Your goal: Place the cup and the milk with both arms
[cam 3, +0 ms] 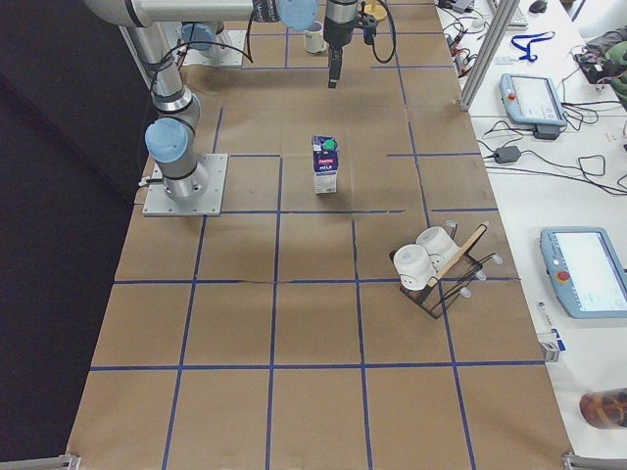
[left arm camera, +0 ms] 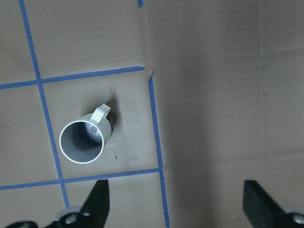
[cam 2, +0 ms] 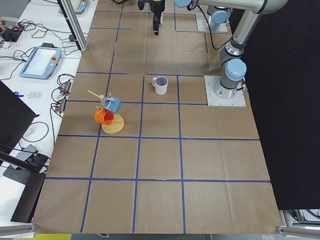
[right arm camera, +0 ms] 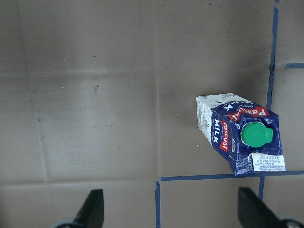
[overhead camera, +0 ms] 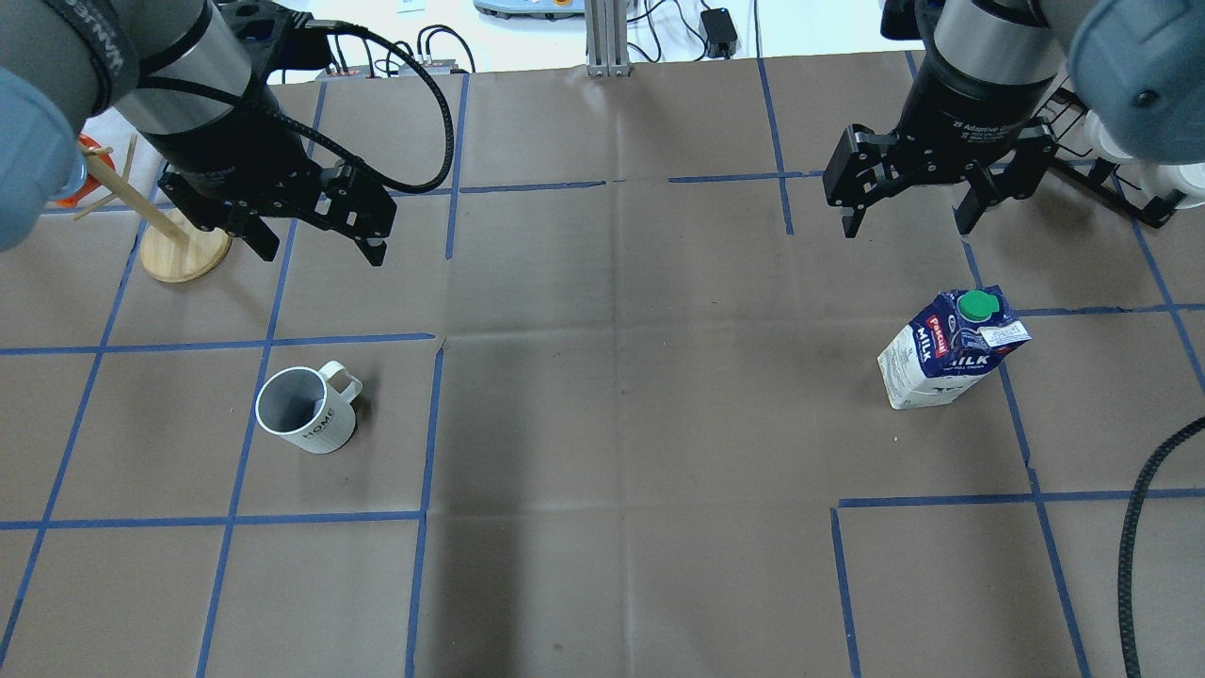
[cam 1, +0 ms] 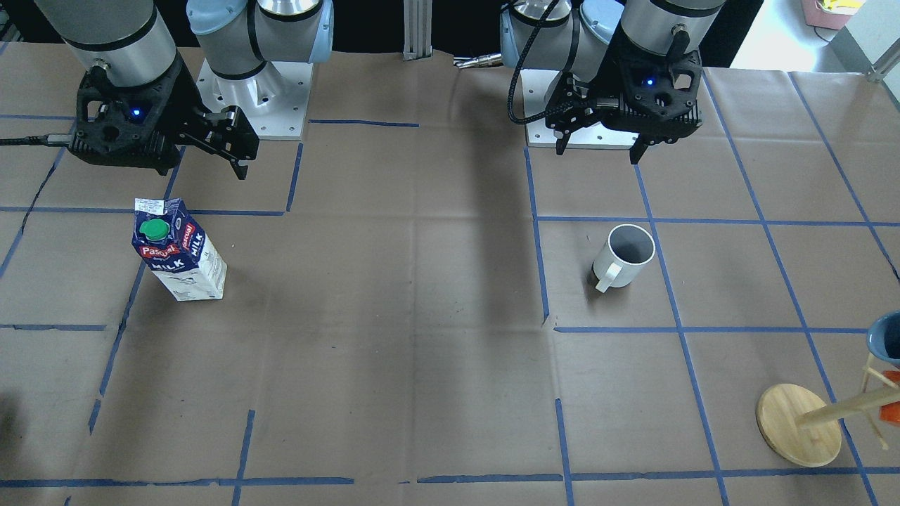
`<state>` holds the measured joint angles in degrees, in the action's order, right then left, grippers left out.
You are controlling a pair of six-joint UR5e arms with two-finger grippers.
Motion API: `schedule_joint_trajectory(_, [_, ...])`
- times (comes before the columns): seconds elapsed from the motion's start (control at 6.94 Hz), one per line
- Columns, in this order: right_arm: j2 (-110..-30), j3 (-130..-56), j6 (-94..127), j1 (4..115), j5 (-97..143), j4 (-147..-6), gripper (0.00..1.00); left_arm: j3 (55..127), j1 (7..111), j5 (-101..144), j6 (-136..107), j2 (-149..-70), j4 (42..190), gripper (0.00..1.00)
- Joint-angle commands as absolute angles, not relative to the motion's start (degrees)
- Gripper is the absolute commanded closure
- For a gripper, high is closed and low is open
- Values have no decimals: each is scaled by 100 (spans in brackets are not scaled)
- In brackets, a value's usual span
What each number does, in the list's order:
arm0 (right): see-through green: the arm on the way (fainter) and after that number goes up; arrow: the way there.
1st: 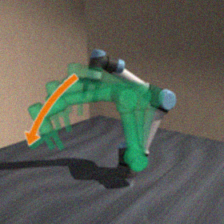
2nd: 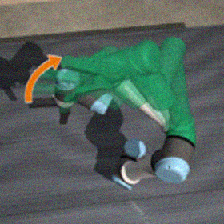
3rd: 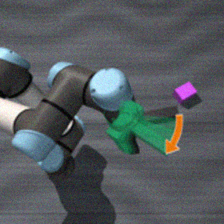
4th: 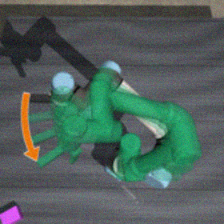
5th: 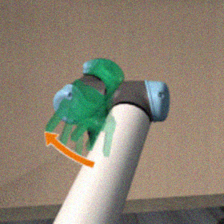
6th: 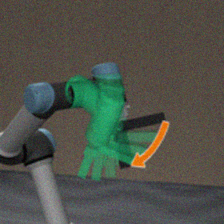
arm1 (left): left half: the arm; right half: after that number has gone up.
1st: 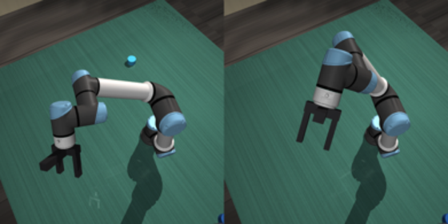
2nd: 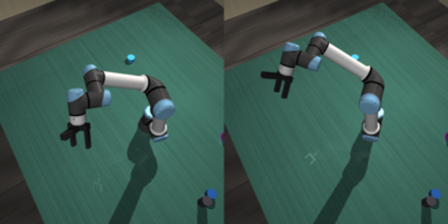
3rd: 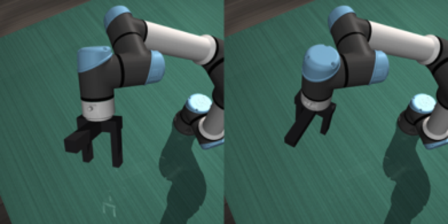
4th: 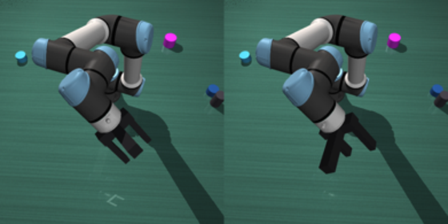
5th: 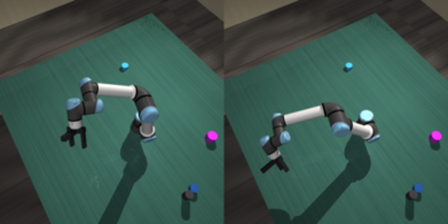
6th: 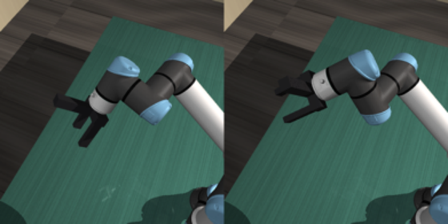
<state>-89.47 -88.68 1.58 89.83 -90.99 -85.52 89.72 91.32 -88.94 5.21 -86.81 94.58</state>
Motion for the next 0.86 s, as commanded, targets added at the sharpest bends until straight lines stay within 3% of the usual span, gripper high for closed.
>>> schedule_joint_trajectory(0.0, [-8947,-8868,158,8982,-9097,-8552,0,9052,9132,-8903,492,-8622,9457,0])
schedule_joint_trajectory(0.72, [-8947,-8868,158,8982,-9088,-8569,0,9079,9053,-8965,317,-8656,9755,0])
